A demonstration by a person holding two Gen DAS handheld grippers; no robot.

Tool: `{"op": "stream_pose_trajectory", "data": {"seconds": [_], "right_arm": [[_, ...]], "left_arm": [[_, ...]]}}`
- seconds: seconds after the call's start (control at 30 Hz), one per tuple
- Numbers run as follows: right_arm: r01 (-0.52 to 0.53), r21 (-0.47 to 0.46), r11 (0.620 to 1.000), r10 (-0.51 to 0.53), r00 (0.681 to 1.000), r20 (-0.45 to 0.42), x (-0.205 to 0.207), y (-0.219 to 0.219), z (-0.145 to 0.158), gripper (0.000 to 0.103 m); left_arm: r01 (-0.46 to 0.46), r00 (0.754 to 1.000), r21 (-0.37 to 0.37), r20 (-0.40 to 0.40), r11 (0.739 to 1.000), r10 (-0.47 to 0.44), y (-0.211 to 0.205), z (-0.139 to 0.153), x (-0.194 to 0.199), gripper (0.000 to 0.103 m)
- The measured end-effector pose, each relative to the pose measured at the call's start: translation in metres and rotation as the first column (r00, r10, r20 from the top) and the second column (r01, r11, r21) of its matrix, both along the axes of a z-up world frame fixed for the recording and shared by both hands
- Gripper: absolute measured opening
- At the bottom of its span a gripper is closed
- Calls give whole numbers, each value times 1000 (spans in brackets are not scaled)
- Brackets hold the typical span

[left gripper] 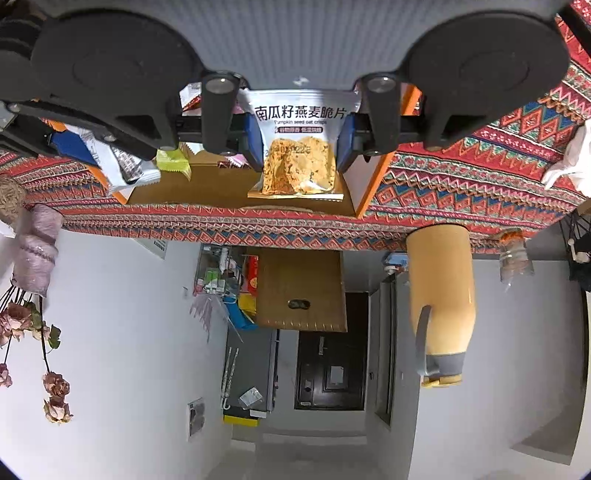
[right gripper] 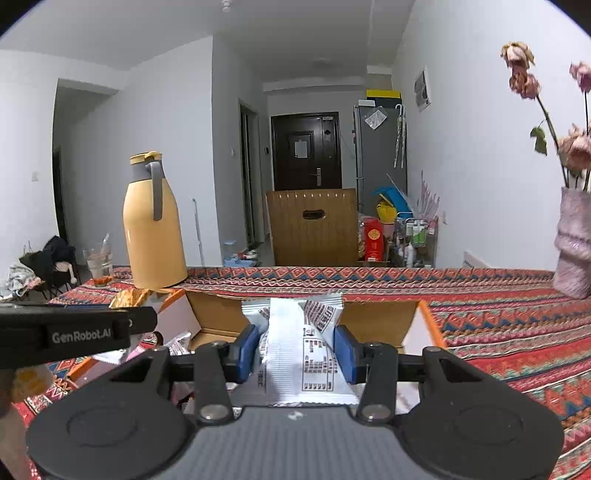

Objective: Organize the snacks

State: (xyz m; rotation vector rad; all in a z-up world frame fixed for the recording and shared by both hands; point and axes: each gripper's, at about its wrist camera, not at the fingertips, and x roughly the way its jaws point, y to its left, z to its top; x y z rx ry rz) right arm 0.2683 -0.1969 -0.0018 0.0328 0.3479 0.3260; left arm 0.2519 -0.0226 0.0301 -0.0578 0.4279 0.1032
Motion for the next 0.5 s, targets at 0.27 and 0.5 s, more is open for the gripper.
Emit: {"op": "stream_pose_trajectory", "data": {"seconds": [0.27, 0.5], "right_arm": [[22, -7, 1000, -22, 999, -30, 6, -3, -9, 47], [86, 38, 996, -85, 996, -12, 4, -17, -5, 103]], "left_arm": [[-9, 1000, -29, 9, 1000, 9, 10, -3, -4, 63], [-40, 997, -47, 65, 998, 43, 13, 4, -13, 103]]}}
